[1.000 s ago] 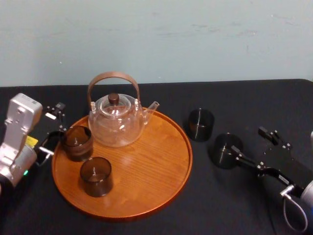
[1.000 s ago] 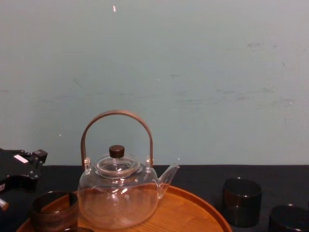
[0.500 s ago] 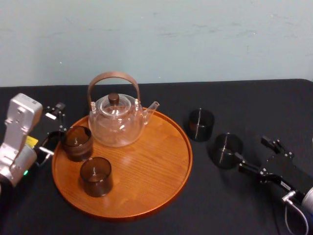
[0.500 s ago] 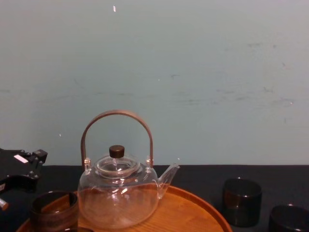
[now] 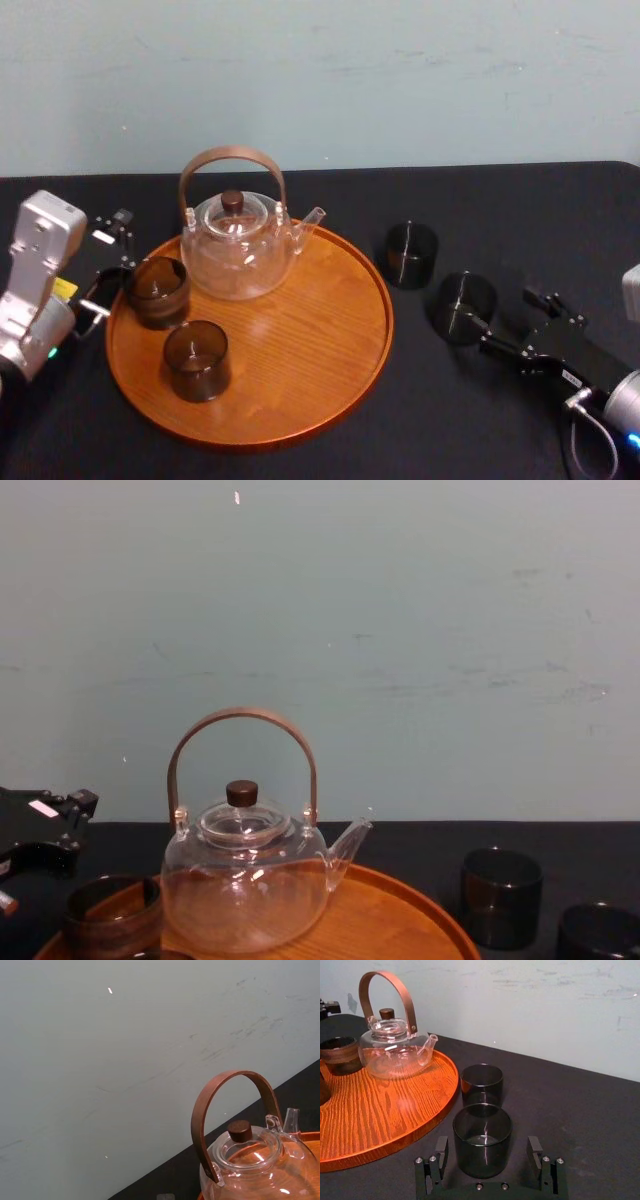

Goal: Pick up the glass from the table and place it on the tray.

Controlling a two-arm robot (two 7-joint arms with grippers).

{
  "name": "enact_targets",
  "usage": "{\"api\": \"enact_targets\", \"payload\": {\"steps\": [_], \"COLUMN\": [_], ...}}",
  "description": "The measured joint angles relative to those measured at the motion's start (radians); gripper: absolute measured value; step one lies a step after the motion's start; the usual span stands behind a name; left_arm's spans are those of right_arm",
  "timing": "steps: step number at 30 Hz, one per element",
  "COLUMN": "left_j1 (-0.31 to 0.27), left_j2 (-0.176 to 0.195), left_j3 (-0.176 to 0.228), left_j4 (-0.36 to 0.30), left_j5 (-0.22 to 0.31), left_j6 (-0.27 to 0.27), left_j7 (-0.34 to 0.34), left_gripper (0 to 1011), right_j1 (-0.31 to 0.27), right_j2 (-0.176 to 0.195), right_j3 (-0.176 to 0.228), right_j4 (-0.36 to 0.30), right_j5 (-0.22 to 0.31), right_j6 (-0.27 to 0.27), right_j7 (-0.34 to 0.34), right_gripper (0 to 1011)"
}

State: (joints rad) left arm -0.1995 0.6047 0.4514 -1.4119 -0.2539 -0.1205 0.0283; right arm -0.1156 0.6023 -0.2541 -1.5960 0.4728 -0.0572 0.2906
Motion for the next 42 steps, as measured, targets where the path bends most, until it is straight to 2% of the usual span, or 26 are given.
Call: {"api": "enact_targets", "payload": {"steps": [17,30,42], "left_j1": [0.0,0.0,0.0], "left_j2": [0.0,0.0,0.0], "left_j3": [0.0,0.0,0.0], "left_j4": [0.0,0.0,0.0], "left_j5": [0.0,0.0,0.0], "left_j6": [0.0,0.0,0.0], "left_j7": [0.0,0.0,0.0], "left_gripper": [0,0,0], "right_j1": [0.113,0.186,0.181], "right_j2": [-0.071,-0.124,-0.12], "right_j3": [-0.036,-0.047,-0.046], "right_j4": [0.109,0.205,0.196], "right_j5": [-0.072,-0.108,-0.107], "right_j6": [0.036,0.064,0.06], "right_j7": [0.057,0.088,0.086], "right_gripper": [1002,1002,1002]}}
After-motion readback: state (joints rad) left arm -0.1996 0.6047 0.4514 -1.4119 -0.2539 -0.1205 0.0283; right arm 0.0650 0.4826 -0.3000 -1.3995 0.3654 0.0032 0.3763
